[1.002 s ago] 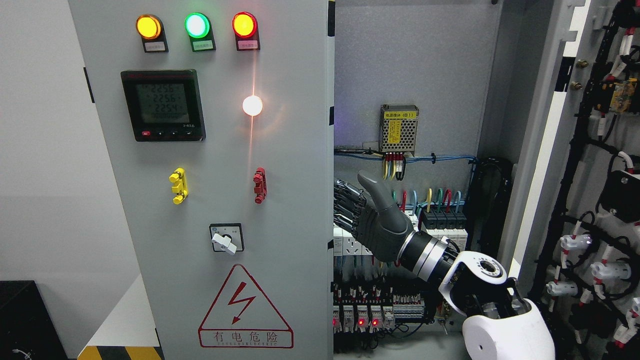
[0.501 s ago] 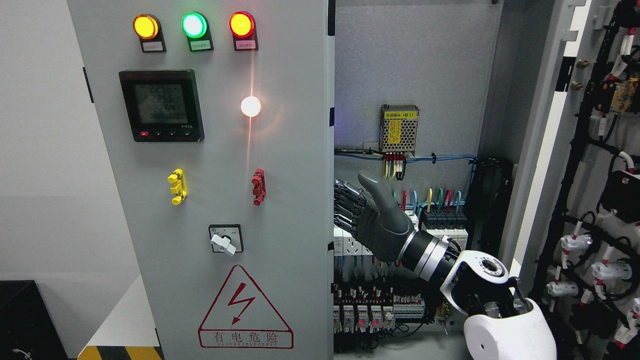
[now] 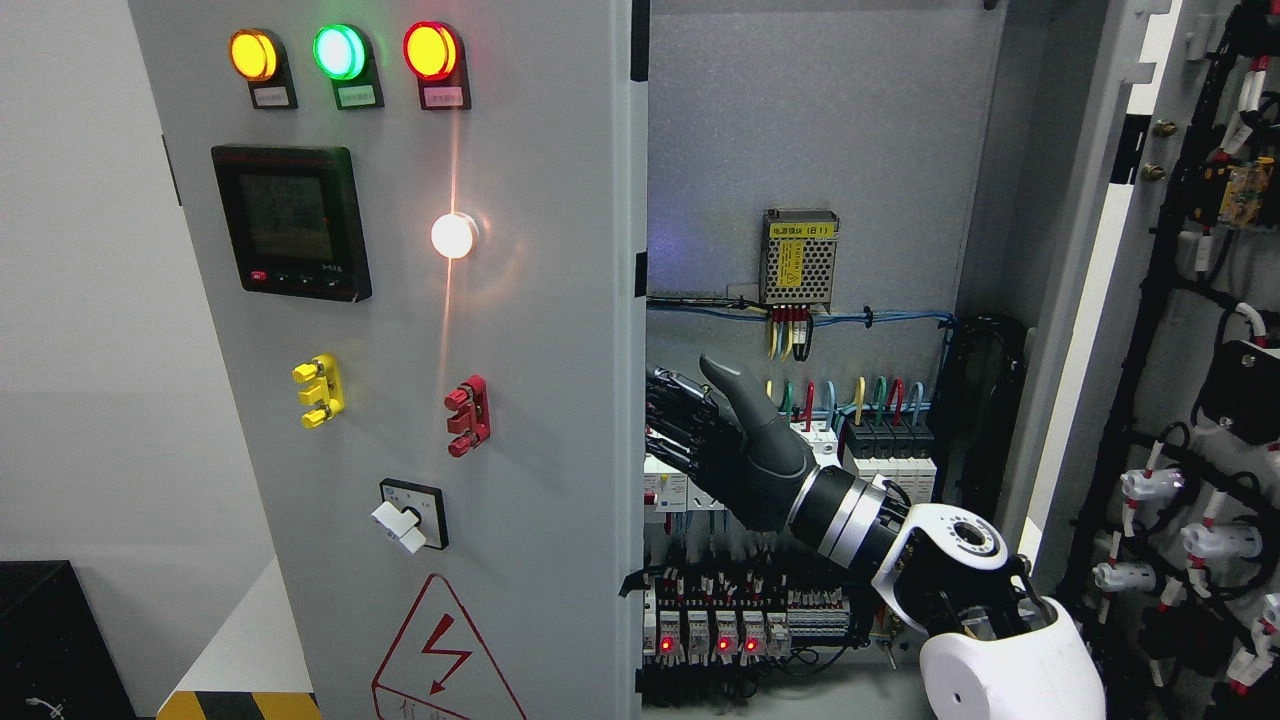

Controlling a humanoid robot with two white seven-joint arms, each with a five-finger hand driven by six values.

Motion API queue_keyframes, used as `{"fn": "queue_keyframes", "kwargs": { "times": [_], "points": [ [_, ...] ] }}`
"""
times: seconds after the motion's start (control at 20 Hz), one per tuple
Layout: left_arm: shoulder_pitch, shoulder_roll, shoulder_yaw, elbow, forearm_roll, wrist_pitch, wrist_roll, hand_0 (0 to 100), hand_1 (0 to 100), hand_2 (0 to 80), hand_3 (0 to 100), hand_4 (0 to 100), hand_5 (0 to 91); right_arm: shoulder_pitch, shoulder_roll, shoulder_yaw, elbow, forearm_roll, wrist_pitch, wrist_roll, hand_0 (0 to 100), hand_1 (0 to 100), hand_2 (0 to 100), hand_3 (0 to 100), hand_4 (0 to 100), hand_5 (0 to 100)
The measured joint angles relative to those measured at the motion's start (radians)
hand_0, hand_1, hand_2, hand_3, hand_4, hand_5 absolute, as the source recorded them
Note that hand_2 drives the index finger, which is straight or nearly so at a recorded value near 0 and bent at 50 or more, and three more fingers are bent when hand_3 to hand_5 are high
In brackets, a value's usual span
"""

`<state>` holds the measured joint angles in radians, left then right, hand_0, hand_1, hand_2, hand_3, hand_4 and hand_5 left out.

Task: Open door with both hands

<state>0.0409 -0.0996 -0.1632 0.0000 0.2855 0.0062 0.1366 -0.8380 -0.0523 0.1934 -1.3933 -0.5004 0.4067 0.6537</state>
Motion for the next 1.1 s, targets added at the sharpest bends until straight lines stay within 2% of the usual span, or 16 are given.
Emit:
{"fn": "queue_keyframes", "kwargs": {
  "times": [0.35,1.1],
  "points": [
    [0.0,0.0,0.0,0.0,0.0,0.0,0.0,0,0,0.0,0,0,0.0,0.054,-0.002,0.019,-0.068,-0.032,-0.001,-0.001,19,0,0,0,0,0],
    [0.0,0.0,0.0,0.0,0.0,0.0,0.0,0,0,0.0,0,0,0.0,0.241,-0.034,0.163,-0.276,-0.073,-0.003,-0.003,19,0,0,0,0,0]
  ]
}}
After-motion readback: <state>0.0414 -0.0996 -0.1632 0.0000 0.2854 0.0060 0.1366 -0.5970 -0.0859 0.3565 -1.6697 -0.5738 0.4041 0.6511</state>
